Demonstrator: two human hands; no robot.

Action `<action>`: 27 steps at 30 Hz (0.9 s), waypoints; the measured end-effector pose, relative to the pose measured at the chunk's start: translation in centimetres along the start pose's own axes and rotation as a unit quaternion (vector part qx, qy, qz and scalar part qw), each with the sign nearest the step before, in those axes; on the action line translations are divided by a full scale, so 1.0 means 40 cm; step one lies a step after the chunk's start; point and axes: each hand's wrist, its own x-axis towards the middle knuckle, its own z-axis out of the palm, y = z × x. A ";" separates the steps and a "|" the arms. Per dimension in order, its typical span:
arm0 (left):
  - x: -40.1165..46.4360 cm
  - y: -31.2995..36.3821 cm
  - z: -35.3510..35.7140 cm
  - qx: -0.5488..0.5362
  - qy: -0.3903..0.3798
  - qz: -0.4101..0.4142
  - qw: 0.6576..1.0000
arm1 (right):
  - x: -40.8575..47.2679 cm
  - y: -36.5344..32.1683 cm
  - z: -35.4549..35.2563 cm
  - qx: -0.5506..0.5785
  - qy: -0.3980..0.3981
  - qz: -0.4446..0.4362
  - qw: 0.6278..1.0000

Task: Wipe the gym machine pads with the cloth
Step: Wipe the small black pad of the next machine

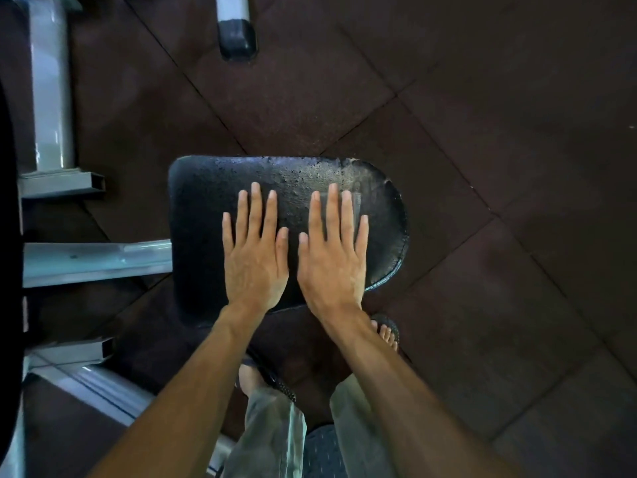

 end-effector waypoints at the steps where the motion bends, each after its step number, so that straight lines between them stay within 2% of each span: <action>1: -0.001 0.000 0.001 -0.002 0.001 0.004 1.000 | -0.006 0.017 0.004 -0.018 -0.005 -0.006 1.000; 3: 0.002 -0.002 0.000 -0.006 0.005 0.008 1.000 | -0.015 0.073 -0.008 -0.039 -0.016 -0.013 0.999; 6: 0.000 -0.001 0.003 -0.010 0.005 0.001 1.000 | -0.013 0.163 -0.047 -0.079 -0.018 0.041 0.996; 9: -0.002 0.005 0.008 -0.001 0.012 -0.004 1.000 | 0.068 0.188 -0.064 -0.042 0.000 0.089 0.995; 11: -0.001 0.005 0.010 0.000 0.017 -0.003 1.000 | 0.140 0.147 -0.054 -0.019 0.018 0.088 0.996; 13: 0.001 0.004 0.011 -0.004 0.019 -0.003 1.000 | 0.176 0.082 -0.035 -0.031 0.012 0.034 0.999; 15: -0.001 0.001 0.012 -0.009 0.018 -0.002 1.000 | 0.143 0.033 -0.013 -0.060 -0.008 -0.074 0.995; 17: -0.001 -0.004 0.011 -0.006 0.019 0.005 1.000 | 0.069 0.035 -0.008 -0.079 -0.035 -0.157 0.984; 19: 0.000 -0.006 0.008 -0.009 0.019 0.007 1.000 | 0.002 0.078 -0.020 -0.089 -0.049 -0.185 0.977; 23: 0.000 0.002 0.008 -0.015 0.017 0.001 1.000 | -0.001 0.186 -0.055 -0.086 -0.039 -0.115 0.989; 27: -0.001 0.002 0.012 -0.012 0.023 -0.004 1.000 | 0.143 0.108 -0.058 -0.040 0.010 -0.015 0.999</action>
